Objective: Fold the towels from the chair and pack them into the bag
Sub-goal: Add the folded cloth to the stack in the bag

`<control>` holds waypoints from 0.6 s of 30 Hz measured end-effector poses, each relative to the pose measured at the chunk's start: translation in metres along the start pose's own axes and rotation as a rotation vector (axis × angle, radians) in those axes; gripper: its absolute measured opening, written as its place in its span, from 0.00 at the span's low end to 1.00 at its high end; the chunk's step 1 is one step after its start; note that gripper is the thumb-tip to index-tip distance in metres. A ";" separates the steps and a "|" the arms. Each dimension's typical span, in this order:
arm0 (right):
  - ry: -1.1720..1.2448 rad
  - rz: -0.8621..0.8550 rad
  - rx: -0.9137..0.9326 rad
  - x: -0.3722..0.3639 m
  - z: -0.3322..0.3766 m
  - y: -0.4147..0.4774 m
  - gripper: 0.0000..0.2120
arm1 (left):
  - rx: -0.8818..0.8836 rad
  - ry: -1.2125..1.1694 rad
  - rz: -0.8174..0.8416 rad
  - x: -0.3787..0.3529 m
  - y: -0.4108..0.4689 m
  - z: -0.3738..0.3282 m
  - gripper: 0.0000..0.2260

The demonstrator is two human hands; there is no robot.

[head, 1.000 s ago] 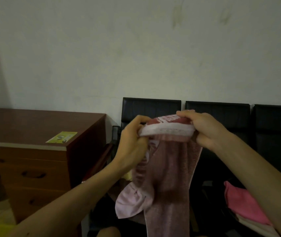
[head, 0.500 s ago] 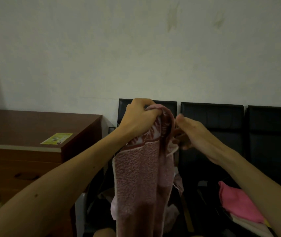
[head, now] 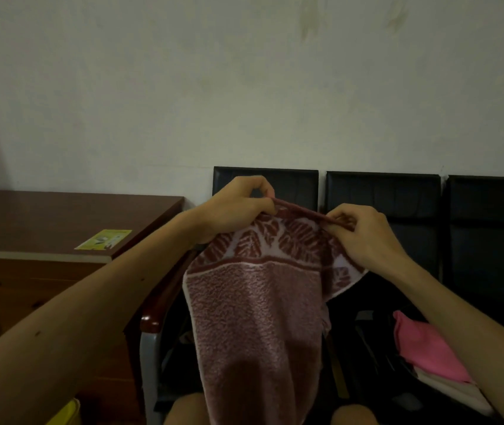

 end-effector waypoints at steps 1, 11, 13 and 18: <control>-0.005 -0.008 -0.004 0.001 -0.004 0.002 0.03 | 0.006 0.008 0.042 0.002 -0.001 0.002 0.04; -0.146 -0.138 0.100 0.015 -0.014 0.004 0.05 | 0.032 0.171 0.134 0.023 -0.007 0.032 0.06; -0.163 -0.075 0.123 0.021 -0.010 0.005 0.05 | 0.046 0.232 0.157 0.029 -0.006 0.041 0.05; -0.275 0.138 0.155 0.031 -0.006 0.003 0.09 | 0.050 0.531 0.287 0.040 -0.006 0.077 0.03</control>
Point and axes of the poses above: each hand's wrist, its own y-axis towards the middle knuckle, its own x-axis out of the back of the hand, z = x × y, the point moved 1 cm from there along y, towards the middle knuckle, and after that the axes turned 3 degrees about -y, right-handed, at the moved point
